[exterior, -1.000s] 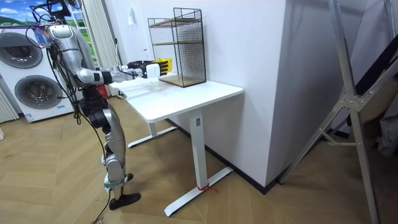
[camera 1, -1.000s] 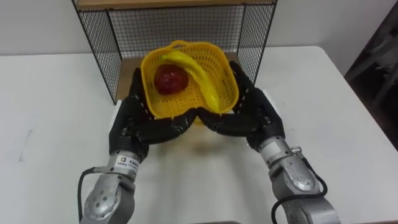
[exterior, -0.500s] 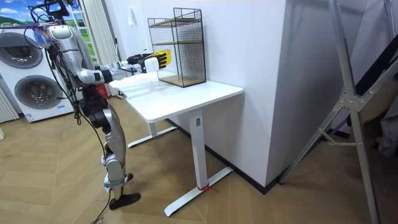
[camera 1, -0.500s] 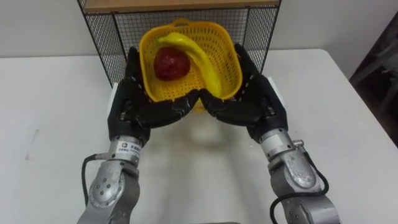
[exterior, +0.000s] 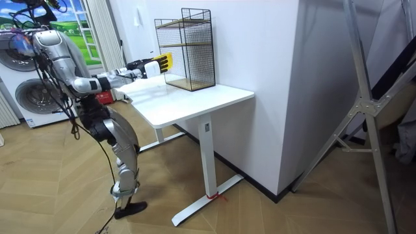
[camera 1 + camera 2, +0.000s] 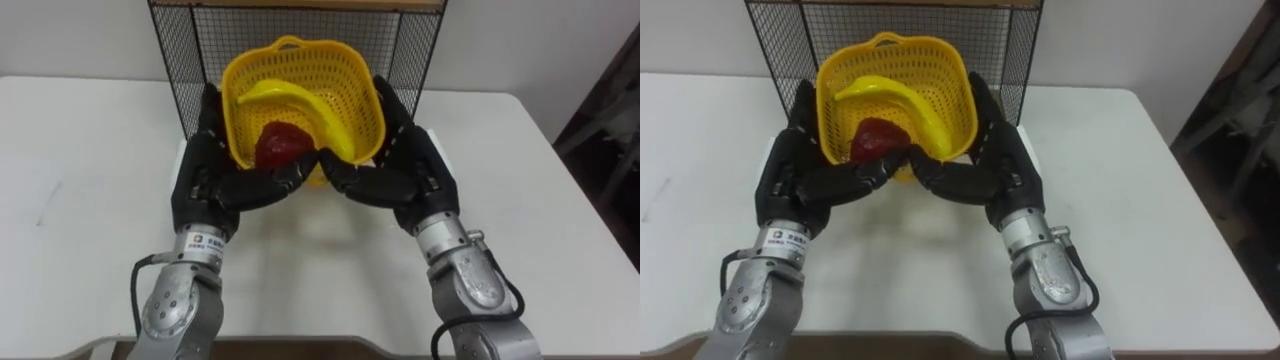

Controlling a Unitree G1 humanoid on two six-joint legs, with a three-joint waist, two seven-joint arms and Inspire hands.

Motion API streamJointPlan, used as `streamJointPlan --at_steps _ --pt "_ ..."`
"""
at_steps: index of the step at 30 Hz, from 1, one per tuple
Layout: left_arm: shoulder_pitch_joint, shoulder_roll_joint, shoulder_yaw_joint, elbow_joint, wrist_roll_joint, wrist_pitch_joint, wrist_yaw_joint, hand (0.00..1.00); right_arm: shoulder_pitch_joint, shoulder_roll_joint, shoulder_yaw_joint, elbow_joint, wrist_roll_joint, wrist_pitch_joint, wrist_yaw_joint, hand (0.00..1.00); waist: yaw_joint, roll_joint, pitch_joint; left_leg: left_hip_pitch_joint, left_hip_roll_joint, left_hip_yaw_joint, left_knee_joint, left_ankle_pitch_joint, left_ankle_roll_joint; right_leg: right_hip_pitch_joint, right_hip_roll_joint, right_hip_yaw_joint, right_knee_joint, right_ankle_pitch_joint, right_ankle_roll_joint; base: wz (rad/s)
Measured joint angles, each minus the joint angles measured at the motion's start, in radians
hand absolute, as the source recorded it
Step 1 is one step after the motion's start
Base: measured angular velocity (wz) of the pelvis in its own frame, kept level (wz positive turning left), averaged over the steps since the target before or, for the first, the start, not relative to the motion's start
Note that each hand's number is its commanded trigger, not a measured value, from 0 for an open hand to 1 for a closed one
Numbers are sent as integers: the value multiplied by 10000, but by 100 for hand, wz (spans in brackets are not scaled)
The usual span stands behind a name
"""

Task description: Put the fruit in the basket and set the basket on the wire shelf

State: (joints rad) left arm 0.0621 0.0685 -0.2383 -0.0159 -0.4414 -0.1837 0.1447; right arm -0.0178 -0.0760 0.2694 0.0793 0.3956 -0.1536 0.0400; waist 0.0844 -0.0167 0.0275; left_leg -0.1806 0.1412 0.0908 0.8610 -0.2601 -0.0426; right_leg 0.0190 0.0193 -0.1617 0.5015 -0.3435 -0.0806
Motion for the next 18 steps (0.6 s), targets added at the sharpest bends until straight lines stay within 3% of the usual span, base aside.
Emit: streamJointPlan --at_steps 2,3,4,5,7,10,18 --pt "-4 -6 35 22 5 -76 -20 0 -59 -91 -85 -2 -58 -8 57 0 2 -25 -25 -17 -183 -102 -1179 -98 -46 -103 -91 -21 -45 71 -40 9" --pt "3 -2 11 21 4 -82 -24 0 -82 -114 -90 -2 -71 -5 59 0 27 -28 -25 -91 -360 -129 -2308 -2 -107 -203 -146 -13 -63 107 -49 -8" --pt "1 3 47 18 6 -82 -23 0 -84 -118 -85 0 -80 3 68 0 30 20 -59 -196 -481 -143 -3375 556 -102 -229 -161 -32 -103 129 -55 -23" --pt "60 11 49 16 7 -83 -21 0 -73 -86 -12 32 -81 24 80 0 37 -3 -102 -75 -507 -106 -3736 1123 134 -220 -220 -60 -217 151 -70 -17" --pt "60 155 111 6 3 -87 -20 0 -86 -84 44 37 -76 21 127 0 -37 -150 -180 218 -664 -114 -4278 1292 136 -27 -276 -124 -608 275 -16 2" --pt "65 164 108 7 -21 -89 -28 0 -90 -113 24 37 -64 19 256 0 -77 -199 -176 452 -824 -109 -4542 1326 161 276 -312 -197 -1019 381 19 8" --pt "67 213 68 -7 -44 -179 -25 0 -103 -133 40 37 -81 -6 255 0 -223 -216 -116 523 -944 -131 -4534 1250 185 491 -486 -328 -1230 223 93 6"
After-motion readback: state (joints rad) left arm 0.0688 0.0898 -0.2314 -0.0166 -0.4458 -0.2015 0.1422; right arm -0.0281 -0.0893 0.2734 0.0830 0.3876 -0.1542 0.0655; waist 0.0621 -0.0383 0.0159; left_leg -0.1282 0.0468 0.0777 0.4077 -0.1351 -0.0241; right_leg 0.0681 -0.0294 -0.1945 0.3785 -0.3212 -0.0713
